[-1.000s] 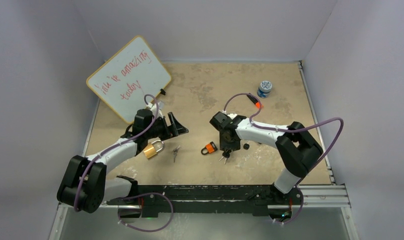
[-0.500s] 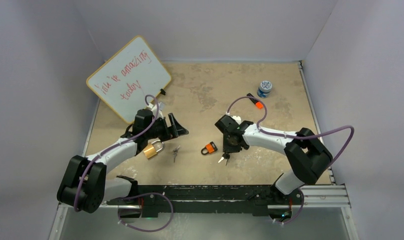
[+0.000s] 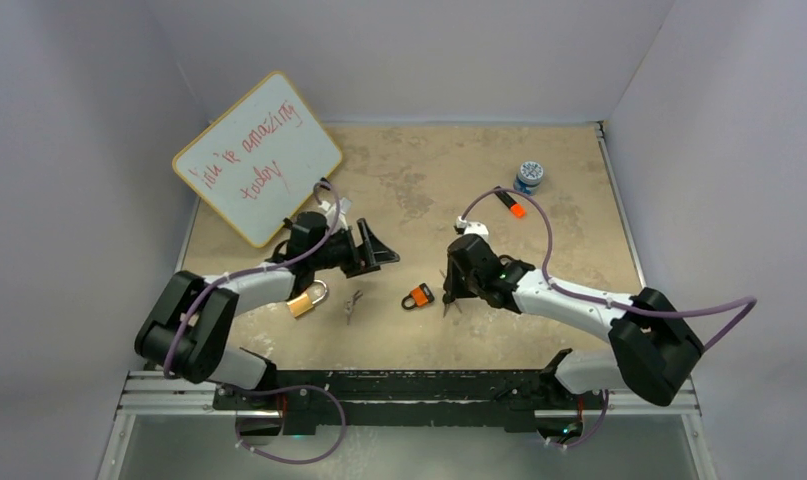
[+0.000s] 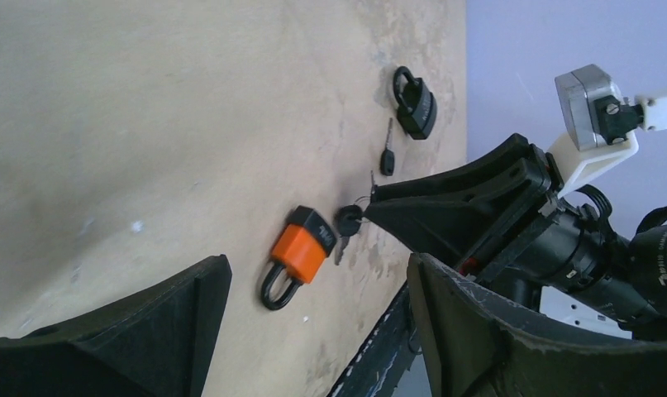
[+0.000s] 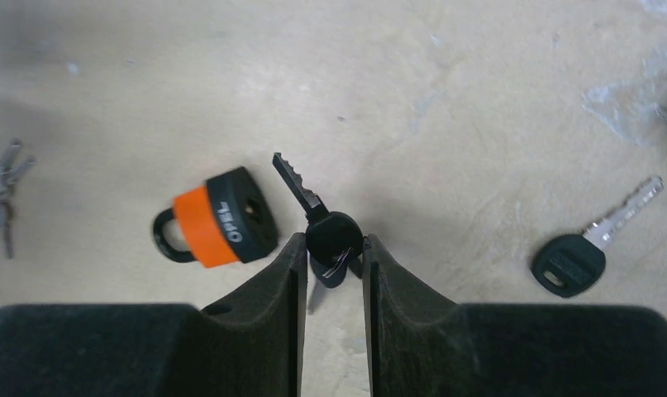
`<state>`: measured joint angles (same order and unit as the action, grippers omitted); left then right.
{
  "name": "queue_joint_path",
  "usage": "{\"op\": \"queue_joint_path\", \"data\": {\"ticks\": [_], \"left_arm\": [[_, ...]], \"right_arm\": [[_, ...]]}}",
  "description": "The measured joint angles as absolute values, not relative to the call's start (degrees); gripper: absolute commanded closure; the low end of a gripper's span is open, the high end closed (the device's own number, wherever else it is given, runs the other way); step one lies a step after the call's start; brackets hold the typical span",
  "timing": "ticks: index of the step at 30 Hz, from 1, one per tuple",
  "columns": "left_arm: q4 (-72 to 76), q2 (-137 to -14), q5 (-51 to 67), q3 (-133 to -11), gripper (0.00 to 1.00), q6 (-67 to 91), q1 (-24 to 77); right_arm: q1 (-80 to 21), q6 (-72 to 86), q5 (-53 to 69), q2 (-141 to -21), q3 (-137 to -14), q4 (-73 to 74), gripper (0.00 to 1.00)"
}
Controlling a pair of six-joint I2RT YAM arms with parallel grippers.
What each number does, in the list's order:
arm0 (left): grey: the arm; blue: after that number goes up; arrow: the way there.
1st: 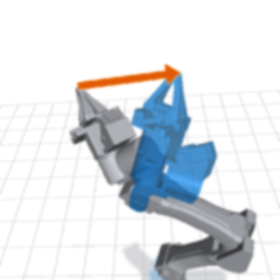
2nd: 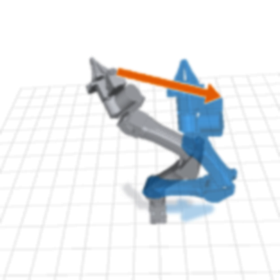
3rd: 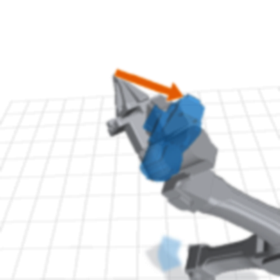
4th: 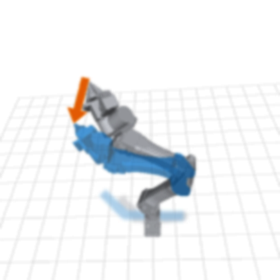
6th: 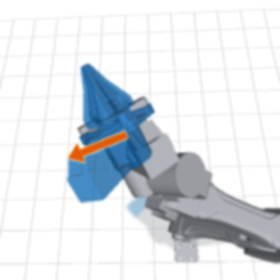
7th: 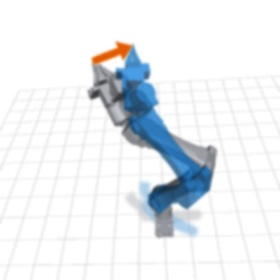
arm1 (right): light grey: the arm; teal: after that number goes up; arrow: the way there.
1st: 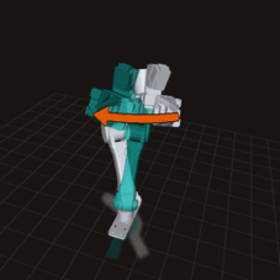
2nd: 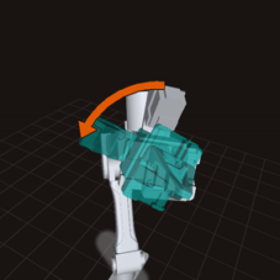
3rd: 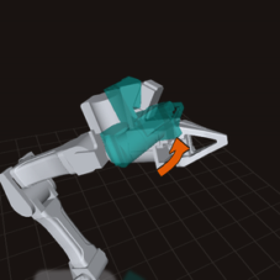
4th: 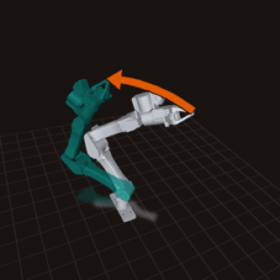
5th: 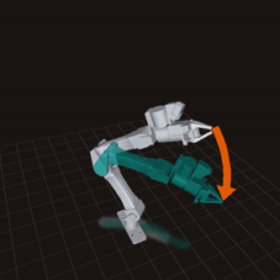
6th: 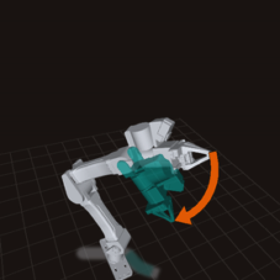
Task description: Unlock with the key
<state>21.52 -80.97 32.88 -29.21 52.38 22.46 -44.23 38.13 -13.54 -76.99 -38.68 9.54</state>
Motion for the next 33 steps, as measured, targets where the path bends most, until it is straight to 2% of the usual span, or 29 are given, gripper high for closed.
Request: {"op": "queue_joint_path", "data": {"ticks": [4,11,17,22,25,29,31,33], "left_arm": [[25.4,-86.9,32.9,-34.3,0.23,54.7,27.6],[28.4,-93.5,31.7,-40.9,0.47,56.5,32.8],[30.7,-97.9,31.2,-41.5,0.51,59.6,34.2],[32.2,-101.3,31.3,-41.8,0.60,62.4,36.1],[32.6,-102.2,31.3,-42.3,0.72,63.5,36.6],[34.1,-103.4,31.4,-43.4,0.97,65.0,36.8],[35.0,-103.9,31.5,-43.7,1.00,65.5,36.9],[35.2,-104.2,31.3,-43.7,1.00,65.6,36.9]], "right_arm": [[-44.2,36.0,-11.7,-75.2,-38.1,5.1,0.74],[-44.2,34.4,-8.8,-74.7,-37.9,2.2,0.74],[-44.2,34.3,-7.8,-74.6,-37.9,1.8,0.74],[-44.2,34.3,-7.8,-74.6,-37.9,1.0,0.74],[-44.2,34.3,-7.8,-74.6,-37.9,0.4,0.74],[-44.2,34.3,-7.7,-74.6,-37.9,0.0,0.73],[-44.2,34.3,-7.7,-74.6,-37.9,0.0,0.69],[-44.2,34.2,-7.5,-74.6,-37.9,0.1,0.49]]}}
